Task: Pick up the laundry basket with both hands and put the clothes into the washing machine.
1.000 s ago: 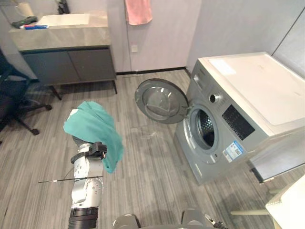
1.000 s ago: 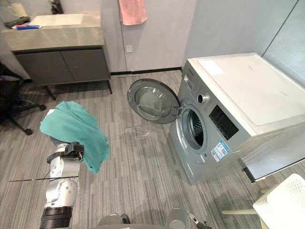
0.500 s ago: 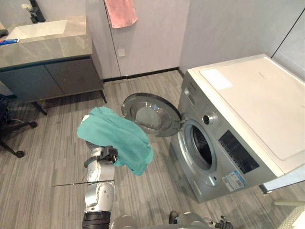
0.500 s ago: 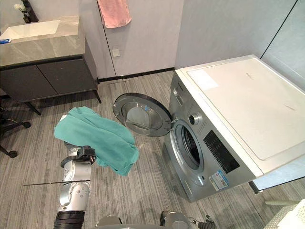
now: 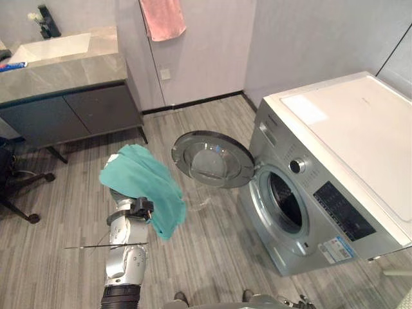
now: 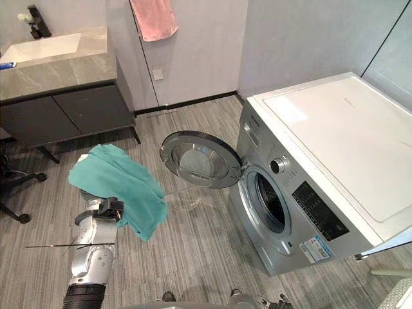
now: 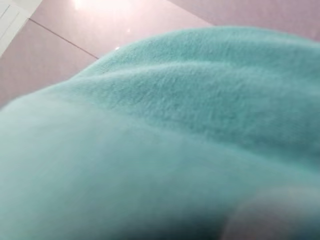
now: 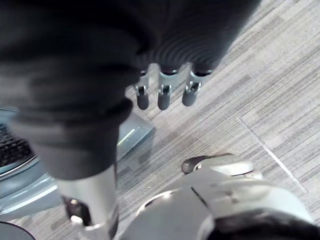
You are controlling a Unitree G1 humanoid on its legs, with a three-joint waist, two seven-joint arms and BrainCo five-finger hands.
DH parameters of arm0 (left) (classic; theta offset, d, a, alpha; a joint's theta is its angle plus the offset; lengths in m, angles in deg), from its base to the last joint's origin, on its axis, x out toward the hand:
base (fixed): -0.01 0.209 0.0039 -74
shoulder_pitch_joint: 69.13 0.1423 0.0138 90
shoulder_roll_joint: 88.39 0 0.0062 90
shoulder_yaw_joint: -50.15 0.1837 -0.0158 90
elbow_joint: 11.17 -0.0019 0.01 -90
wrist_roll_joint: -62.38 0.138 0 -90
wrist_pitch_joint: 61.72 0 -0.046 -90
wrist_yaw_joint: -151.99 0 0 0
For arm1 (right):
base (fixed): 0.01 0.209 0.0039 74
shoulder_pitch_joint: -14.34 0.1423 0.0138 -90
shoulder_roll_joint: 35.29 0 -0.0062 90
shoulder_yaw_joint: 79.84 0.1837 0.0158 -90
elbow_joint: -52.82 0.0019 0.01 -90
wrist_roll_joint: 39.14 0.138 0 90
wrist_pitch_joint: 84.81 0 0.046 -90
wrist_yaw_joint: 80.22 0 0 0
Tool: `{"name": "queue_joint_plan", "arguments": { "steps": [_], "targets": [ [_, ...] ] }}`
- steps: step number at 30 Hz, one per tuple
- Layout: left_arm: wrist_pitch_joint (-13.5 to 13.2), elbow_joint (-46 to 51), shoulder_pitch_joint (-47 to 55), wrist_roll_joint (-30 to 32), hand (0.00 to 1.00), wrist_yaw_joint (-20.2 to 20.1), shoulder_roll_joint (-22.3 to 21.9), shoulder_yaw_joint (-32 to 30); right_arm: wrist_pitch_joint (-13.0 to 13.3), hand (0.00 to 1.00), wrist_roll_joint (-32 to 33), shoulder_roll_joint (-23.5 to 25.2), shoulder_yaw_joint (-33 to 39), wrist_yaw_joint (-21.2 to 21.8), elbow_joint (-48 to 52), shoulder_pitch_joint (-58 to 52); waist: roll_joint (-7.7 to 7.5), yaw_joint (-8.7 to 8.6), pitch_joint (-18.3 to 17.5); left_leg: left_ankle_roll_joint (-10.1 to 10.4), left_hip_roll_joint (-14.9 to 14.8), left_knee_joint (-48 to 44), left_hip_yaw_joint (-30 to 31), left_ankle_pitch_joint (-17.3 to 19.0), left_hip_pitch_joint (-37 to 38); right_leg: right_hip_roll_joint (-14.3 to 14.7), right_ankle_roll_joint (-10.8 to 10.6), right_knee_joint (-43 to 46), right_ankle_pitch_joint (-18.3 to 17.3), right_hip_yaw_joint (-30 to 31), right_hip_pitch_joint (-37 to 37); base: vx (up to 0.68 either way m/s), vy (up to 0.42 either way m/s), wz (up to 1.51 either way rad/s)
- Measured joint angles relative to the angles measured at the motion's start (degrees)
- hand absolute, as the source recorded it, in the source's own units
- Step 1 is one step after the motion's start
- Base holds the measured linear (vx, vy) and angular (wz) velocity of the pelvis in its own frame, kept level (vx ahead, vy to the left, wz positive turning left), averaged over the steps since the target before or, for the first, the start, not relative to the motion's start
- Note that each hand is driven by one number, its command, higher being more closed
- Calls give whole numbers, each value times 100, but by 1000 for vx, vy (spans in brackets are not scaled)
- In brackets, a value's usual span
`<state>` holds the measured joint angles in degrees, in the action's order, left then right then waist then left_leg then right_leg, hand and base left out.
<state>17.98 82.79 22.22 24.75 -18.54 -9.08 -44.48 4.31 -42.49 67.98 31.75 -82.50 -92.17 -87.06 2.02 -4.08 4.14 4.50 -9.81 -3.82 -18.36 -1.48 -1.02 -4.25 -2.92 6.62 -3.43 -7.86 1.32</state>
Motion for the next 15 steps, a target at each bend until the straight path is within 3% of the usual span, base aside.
{"name": "queue_joint_plan", "arguments": {
  "steps": [1,8,10,13,15],
  "targets": [
    [51,-22,178,1,100,-66,67,1,-1,0,2,6,-79,12,-11,75,-58,-56,-107,-24,192,803,-39,-338,350,-5,-66,-565,278,-34,-202,-44,-18,-6],
    [50,-20,302,15,100,-65,42,-12,2,0,7,4,-82,11,-11,84,-48,-35,-112,-23,173,768,-79,-335,267,-5,-67,-586,279,-27,-114,0,-1,-1],
    [50,8,366,120,100,-60,-140,-55,37,0,55,-3,-85,11,-57,79,-49,-27,-108,-18,100,661,-78,-326,36,-10,-65,-665,285,-155,-4,-5,-19,14],
    [51,14,573,334,100,-36,-447,-171,61,0,65,-23,-87,5,-177,155,-75,66,-13,-9,-27,237,-27,-174,-377,-180,-86,-708,304,-996,102,17,-17,8],
    [54,17,607,487,100,-10,-572,-173,64,0,79,-100,-102,-8,-264,234,1,162,109,-22,-273,-620,92,217,-876,-206,-90,-592,395,-1456,134,36,-14,12]
  ]
}}
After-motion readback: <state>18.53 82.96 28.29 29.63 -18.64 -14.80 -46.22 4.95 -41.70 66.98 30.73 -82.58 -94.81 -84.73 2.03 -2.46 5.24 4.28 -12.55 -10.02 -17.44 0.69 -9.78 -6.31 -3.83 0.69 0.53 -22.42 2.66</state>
